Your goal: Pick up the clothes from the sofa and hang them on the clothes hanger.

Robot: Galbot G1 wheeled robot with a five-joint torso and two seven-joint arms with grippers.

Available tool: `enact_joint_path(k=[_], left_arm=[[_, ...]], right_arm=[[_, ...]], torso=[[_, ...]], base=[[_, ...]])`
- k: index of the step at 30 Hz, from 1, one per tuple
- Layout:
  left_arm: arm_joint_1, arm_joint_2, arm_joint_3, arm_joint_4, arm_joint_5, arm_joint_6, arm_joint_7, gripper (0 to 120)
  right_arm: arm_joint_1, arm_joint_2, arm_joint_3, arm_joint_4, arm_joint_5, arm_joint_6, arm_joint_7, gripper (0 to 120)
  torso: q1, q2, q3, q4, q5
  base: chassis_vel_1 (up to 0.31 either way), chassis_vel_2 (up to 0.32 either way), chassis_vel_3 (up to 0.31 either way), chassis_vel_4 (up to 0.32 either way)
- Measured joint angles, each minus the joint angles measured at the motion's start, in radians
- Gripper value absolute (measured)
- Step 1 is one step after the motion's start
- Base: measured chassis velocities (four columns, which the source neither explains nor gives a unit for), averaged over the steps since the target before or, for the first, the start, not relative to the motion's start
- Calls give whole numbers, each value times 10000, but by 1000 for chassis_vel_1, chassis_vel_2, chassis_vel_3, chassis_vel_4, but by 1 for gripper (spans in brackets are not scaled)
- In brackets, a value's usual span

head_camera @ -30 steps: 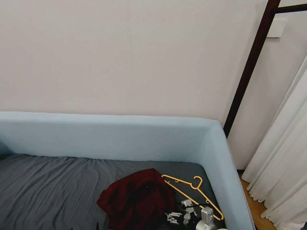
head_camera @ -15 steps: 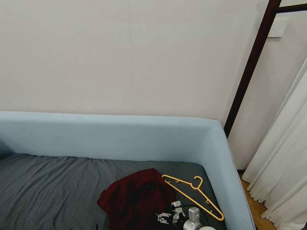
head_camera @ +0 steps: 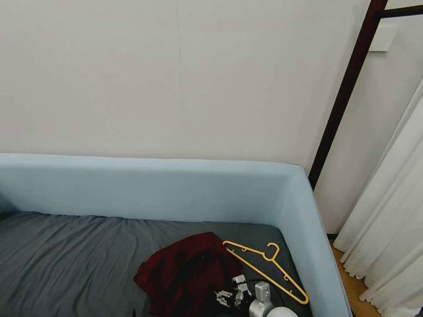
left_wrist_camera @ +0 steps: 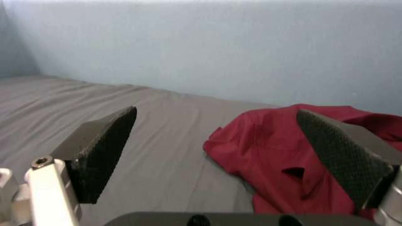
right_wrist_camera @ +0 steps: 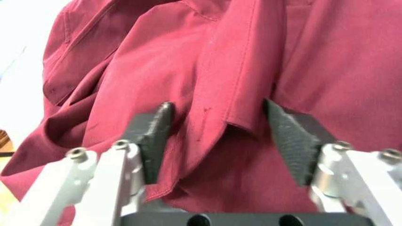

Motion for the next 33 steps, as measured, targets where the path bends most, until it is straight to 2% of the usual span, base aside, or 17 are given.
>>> enact_joint_path(k=[1, 6, 7, 9, 11, 15, 20, 24, 25, 31, 33], left_arm=[[0, 0, 0, 0, 0, 0, 0, 100], [-83, 27, 47, 32, -7, 8, -5, 100], [-83, 27, 47, 32, -7, 8, -5, 100], [-120, 55, 74, 53, -10, 29, -5, 100], [-128, 64, 79, 56, -11, 40, -5, 100], [-179, 248, 150, 56, -61, 135, -3, 100], [-398, 764, 349, 90, -405, 419, 85, 100], [-1122, 1581, 1012, 268, -1960, 1561, 158, 100], [-1122, 1581, 1012, 268, -1960, 1561, 158, 100], [-2340, 1967, 1785, 907, -2457, 2202, 155, 100], [-3234, 2180, 2377, 1341, -2763, 2475, 212, 100]], right_arm=[[0, 0, 0, 0, 0, 0, 0, 57], [-287, -195, 190, 247, 82, -7, 6, 32], [-287, -195, 190, 247, 82, -7, 6, 32], [-420, -310, 278, 429, 81, -7, -18, 22], [-435, -331, 297, 459, 76, -5, -29, 19], [-453, -367, 339, 527, -22, 12, -30, 1], [-518, -507, 416, 664, -146, 40, -27, 0], [-642, -749, 534, 937, -180, 50, -18, 0], [-642, -749, 534, 937, -180, 50, -18, 0], [-690, -853, 639, 1094, -136, 43, 31, 0], [-711, -877, 706, 1155, -114, 28, 55, 0]], torso=[[0, 0, 0, 0, 0], [0, -1, 0, -2, 0], [0, -1, 0, -2, 0], [0, -1, 0, -2, 0], [0, -1, 0, -1, 0], [0, -1, 0, 1, 0], [0, -1, 0, 0, 1], [0, -1, 0, -2, 0], [0, -1, 0, -2, 0], [0, -1, 0, 0, -1], [0, -1, 0, -2, 0]], base=[[0, 0, 0, 0], [0, 0, 0, 0], [0, 0, 0, 0], [0, 0, 0, 0], [0, 0, 0, 0], [0, 0, 0, 0], [0, 0, 0, 0], [0, 0, 0, 0], [0, 0, 0, 0], [0, 0, 0, 0], [0, 0, 0, 0]])
